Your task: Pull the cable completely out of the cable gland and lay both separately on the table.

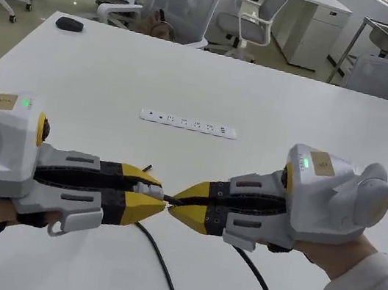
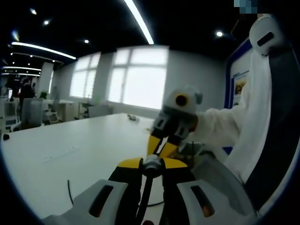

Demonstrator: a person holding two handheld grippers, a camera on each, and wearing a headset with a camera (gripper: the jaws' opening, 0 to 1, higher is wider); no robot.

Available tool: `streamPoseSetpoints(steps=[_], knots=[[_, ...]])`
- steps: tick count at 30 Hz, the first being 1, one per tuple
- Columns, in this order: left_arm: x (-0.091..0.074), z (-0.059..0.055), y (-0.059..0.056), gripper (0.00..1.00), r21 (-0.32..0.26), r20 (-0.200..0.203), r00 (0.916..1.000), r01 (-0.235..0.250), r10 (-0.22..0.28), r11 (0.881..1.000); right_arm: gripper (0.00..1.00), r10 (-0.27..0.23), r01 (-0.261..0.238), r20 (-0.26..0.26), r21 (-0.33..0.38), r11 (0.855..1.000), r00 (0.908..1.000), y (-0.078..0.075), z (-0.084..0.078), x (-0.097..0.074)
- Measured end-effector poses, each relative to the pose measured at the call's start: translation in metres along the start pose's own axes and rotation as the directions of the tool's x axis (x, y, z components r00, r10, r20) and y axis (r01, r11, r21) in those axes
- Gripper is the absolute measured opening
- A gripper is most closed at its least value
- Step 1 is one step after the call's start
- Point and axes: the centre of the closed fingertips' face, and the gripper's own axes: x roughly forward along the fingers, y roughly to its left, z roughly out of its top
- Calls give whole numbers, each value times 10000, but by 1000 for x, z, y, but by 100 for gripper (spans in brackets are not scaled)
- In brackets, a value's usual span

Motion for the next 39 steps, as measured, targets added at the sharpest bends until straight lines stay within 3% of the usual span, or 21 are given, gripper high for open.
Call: streamPoseSetpoints(steps=[24, 29, 35, 39], knots=[[-14, 4, 9, 17, -117, 146, 9994, -327, 329, 9994, 2, -455, 535, -945, 830, 9951, 9945, -9, -52, -12], [-14, 5, 9, 17, 251, 246, 9990, -383, 377, 9990, 2, -553, 675, -1186, 1018, 9925, 9914, -10, -63, -15], [-14, 7, 9, 17, 168, 380, 9986, -381, 374, 9991, 2, -666, 799, -1204, 1095, 9908, 9905, -10, -64, -19], [-12, 7, 8, 17, -364, 376, 9987, -324, 337, 9988, 2, -856, 995, -1207, 1147, 9884, 9890, -13, -65, -20]])
